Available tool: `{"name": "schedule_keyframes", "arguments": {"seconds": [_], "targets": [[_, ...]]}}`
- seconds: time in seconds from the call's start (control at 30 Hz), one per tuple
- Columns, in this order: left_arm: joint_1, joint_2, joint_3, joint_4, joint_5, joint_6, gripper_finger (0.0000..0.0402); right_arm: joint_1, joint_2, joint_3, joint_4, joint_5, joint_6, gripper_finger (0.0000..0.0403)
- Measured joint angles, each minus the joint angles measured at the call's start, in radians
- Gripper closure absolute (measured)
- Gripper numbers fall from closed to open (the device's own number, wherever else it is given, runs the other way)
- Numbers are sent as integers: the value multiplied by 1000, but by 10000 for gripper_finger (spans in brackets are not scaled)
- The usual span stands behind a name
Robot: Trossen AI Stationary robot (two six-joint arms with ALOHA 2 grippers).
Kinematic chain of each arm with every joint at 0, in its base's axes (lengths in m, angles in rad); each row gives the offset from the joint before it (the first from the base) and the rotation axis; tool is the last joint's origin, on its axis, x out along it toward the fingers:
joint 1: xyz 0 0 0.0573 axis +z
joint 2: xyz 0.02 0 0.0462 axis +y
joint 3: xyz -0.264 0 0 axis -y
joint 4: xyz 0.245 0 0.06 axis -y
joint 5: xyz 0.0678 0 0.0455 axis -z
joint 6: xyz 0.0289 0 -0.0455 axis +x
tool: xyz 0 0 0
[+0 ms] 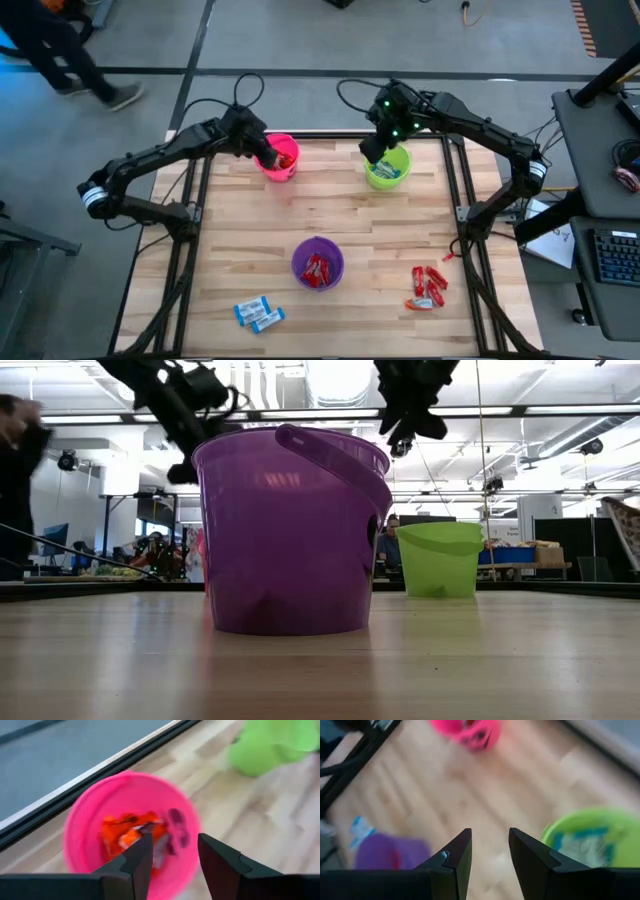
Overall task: Sort candy
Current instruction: Put the red chocolate into the violet bucket
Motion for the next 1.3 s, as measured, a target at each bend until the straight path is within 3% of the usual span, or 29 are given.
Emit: {"name": "schedule_keyframes", "arguments": {"seconds": [0.07,0.37,0.5,0.77,1.07,1.3], "targets": [[-26,-38,-2,0,4,10,264,16,0,0,-49,-42,36,280],[-205,-167,-33,49,1,-11,272,205,0,0,-173,-36,210,280],[-310,-187,-34,51,-14,-43,272,313,0,-1,-181,35,376,280],[-560,-192,-34,58,-227,-126,272,522,0,-22,-302,131,641,269],[-762,-192,-34,51,-341,-224,272,723,0,-141,-290,152,867,218],[-872,-192,-35,-6,-434,-299,272,862,0,-314,-274,145,1066,215]]}}
